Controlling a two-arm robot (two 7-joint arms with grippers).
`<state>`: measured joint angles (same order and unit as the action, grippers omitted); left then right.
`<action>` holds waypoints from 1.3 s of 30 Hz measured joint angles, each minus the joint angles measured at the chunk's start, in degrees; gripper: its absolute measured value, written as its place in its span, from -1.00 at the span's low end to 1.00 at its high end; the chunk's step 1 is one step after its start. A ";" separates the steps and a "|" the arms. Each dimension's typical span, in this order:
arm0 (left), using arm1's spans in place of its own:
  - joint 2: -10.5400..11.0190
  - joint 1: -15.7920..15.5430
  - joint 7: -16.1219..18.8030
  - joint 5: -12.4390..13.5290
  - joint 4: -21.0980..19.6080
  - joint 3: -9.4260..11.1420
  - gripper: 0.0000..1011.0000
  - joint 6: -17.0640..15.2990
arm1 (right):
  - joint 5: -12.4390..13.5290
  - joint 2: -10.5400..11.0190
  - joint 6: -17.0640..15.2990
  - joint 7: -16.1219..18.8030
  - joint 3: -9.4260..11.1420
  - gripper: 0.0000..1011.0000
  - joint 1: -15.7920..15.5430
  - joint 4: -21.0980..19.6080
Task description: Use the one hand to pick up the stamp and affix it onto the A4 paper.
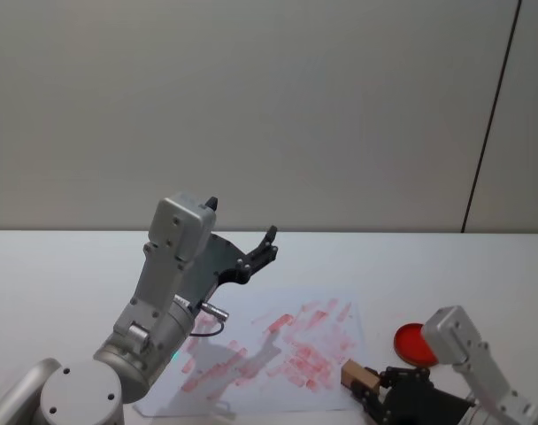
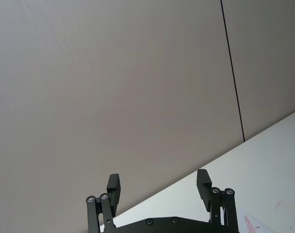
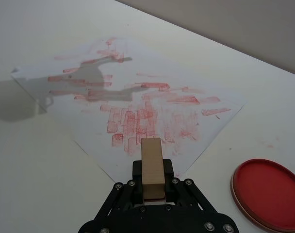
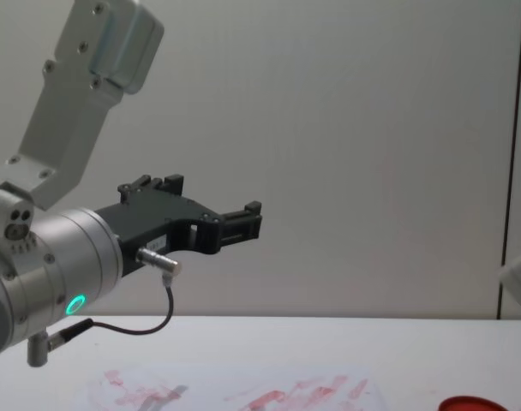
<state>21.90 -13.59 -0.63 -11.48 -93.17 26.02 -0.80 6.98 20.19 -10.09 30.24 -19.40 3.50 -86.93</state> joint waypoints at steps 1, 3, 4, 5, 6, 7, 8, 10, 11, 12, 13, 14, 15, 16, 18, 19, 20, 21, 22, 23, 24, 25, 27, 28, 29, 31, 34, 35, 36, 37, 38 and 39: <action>0.00 0.00 0.00 0.00 0.00 0.00 0.98 0.00 | 0.63 0.09 -0.04 -0.28 0.17 -0.57 -0.04 -0.30; 0.00 0.00 0.00 0.00 0.00 0.00 0.98 0.00 | 1.80 0.21 0.29 -0.87 0.54 -0.57 -0.04 -0.98; 0.00 0.00 0.00 0.00 0.00 0.00 0.98 0.00 | 2.31 0.26 0.51 -1.15 0.67 -0.57 -0.04 -1.20; 0.00 0.00 0.00 0.00 0.00 0.00 0.98 0.00 | 2.76 0.32 0.70 -1.42 0.84 -0.57 -0.04 -1.52; 0.00 0.00 0.00 0.00 0.00 0.00 0.98 0.00 | 3.17 0.35 0.88 -1.65 0.95 -0.57 -0.04 -1.69; 0.00 0.00 0.00 0.00 0.00 0.00 0.98 0.00 | 4.08 0.46 1.27 -2.20 1.28 -0.57 -0.04 -2.22; 0.00 0.00 0.00 0.00 0.00 0.00 0.98 0.00 | 4.08 0.46 1.27 -2.20 1.28 -0.57 -0.04 -2.22; 0.00 0.00 0.00 0.00 0.00 0.00 0.98 0.00 | 5.44 0.65 1.87 -3.20 1.86 -0.57 -0.01 -2.91; 0.00 0.00 0.00 0.00 0.00 0.00 0.98 0.00 | 6.19 0.78 2.24 -3.82 2.19 -0.57 0.04 -3.23; 0.00 0.00 0.00 0.00 0.00 0.00 0.98 0.00 | 6.61 0.85 2.43 -4.21 2.36 -0.57 0.07 -3.39; 0.00 0.00 0.00 0.00 0.00 0.00 0.98 0.00 | 6.92 0.94 2.58 -4.52 2.56 -0.57 0.11 -3.56; 0.00 0.00 0.00 0.00 0.00 0.00 0.98 0.00 | 7.39 1.06 2.82 -5.05 2.82 -0.57 0.15 -3.76; 0.00 0.00 0.00 0.00 0.00 0.00 0.98 0.00 | 7.60 1.16 2.92 -5.31 3.01 -0.57 0.18 -3.88; 0.00 0.00 0.00 0.00 0.00 0.00 0.98 0.00 | 7.82 1.25 3.04 -5.62 3.14 -0.57 0.22 -3.96; 0.00 0.00 0.00 0.00 0.00 0.00 0.98 0.00 | 8.13 1.48 3.21 -6.32 3.48 -0.57 0.29 -4.09; 0.00 0.00 0.00 0.00 0.00 0.00 0.98 0.00 | 8.17 1.61 3.25 -6.49 3.63 -0.57 0.30 -4.10; 0.00 0.00 0.00 0.00 0.00 0.00 0.98 0.00 | 8.19 1.70 3.29 -6.68 3.75 -0.57 0.31 -4.10; 0.00 0.00 0.00 0.00 0.00 0.00 0.98 0.00 | 8.19 1.88 3.37 -7.04 3.95 -0.57 0.34 -4.10; 0.00 0.00 0.00 0.00 0.00 0.00 0.98 0.00 | 8.17 1.99 3.40 -7.26 4.05 -0.57 0.35 -4.05; 0.00 0.00 0.00 0.00 0.00 0.00 0.98 0.00 | 8.08 2.20 3.43 -7.58 4.25 -0.57 0.36 -3.82; 0.00 0.00 0.00 0.00 0.00 0.00 0.98 0.00 | 7.98 2.29 3.44 -7.70 4.33 -0.57 0.36 -3.69; 0.00 0.00 0.00 0.00 0.00 0.00 0.98 0.00 | 7.89 2.38 3.44 -7.86 4.40 -0.57 0.36 -3.53; 0.00 0.00 0.00 0.00 0.00 0.00 0.98 0.00 | 7.59 2.65 3.45 -8.17 4.62 -0.57 0.37 -3.03; 0.00 0.00 0.00 0.00 0.00 0.00 0.98 0.00 | 7.52 2.70 3.45 -8.23 4.65 -0.57 0.37 -2.91; 0.00 0.00 0.00 0.00 0.00 0.00 0.98 0.00 | 7.37 2.77 3.45 -8.36 4.71 -0.57 0.37 -2.73; 0.00 0.00 0.00 0.00 0.00 0.00 0.98 0.00 | 7.10 2.96 3.45 -8.55 4.85 -0.57 0.35 -2.22; 0.00 0.00 0.00 0.00 0.00 0.00 0.98 0.00 | 6.80 3.14 3.39 -8.74 4.98 -0.57 0.31 -1.64; 0.00 0.00 0.00 0.00 0.00 0.00 0.98 0.00 | 6.65 3.23 3.32 -8.84 5.04 -0.57 0.29 -1.29; 0.00 0.00 0.00 0.00 0.00 0.00 0.98 0.00 | 6.59 3.27 3.29 -8.88 5.06 -0.57 0.29 -1.08; 0.00 0.00 0.00 0.00 0.00 0.00 0.98 0.00 | 6.46 3.33 3.21 -8.98 5.08 -0.57 0.28 -0.73; 0.00 0.00 0.00 0.00 0.00 0.00 0.98 0.00 | 6.41 3.35 3.18 -9.03 5.10 -0.57 0.28 -0.60; 0.00 0.00 0.00 0.00 0.00 0.00 0.98 0.00 | 6.38 3.37 3.16 -9.05 5.11 -0.57 0.28 -0.44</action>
<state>21.89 -13.59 -0.63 -11.48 -93.17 26.03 -0.80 13.35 23.56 -6.93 21.18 -14.29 3.78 -87.37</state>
